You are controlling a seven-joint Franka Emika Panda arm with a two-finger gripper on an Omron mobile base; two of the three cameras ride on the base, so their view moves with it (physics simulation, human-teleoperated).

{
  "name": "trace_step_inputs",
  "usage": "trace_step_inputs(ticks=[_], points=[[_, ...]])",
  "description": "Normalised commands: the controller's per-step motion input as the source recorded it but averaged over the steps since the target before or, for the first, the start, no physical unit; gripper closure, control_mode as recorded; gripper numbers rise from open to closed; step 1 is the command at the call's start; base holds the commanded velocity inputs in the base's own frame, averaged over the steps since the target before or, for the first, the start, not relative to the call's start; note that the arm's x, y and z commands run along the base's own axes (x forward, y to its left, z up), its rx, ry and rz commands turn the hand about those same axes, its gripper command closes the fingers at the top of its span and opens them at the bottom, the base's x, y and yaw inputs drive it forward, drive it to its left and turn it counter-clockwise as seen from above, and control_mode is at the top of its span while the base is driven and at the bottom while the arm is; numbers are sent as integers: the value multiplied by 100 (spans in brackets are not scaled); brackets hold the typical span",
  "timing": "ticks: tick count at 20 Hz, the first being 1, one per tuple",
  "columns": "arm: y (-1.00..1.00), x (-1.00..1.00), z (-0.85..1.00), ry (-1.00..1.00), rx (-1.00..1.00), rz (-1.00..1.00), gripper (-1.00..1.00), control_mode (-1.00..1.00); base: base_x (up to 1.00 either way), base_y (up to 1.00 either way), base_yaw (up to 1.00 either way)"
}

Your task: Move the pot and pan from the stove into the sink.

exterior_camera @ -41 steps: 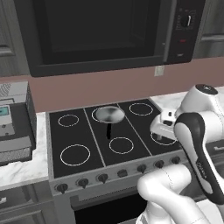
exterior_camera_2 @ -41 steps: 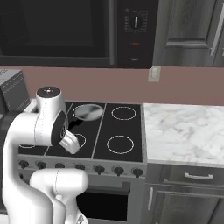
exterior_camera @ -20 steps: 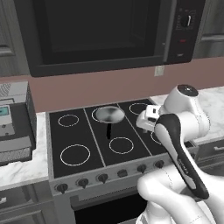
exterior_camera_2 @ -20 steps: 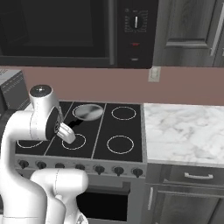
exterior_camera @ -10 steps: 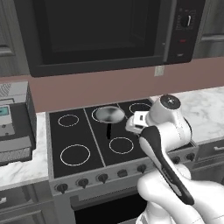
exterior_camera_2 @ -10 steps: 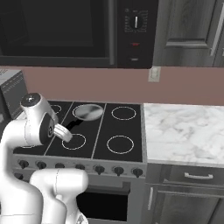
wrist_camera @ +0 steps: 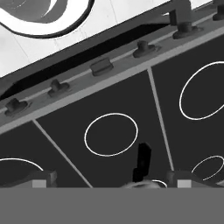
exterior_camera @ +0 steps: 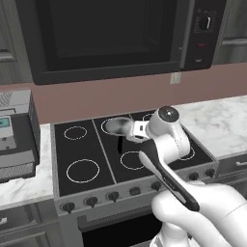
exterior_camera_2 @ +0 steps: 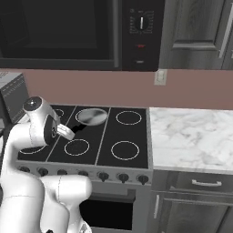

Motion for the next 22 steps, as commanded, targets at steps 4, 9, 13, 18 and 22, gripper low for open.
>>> trace_step_inputs(ticks=[4, 9, 13, 18, 22], points=[[25, 58, -15, 2, -5, 3, -100, -100, 0, 0, 0], [9, 42, -37, 0, -7, 6, -100, -100, 0, 0, 0], [6, 41, -43, 0, -6, 6, -100, -100, 0, 0, 0], [1, 39, -41, 0, -2, 5, -100, -100, 0, 0, 0], [0, 40, -36, -1, 0, 3, -100, -100, 0, 0, 0]])
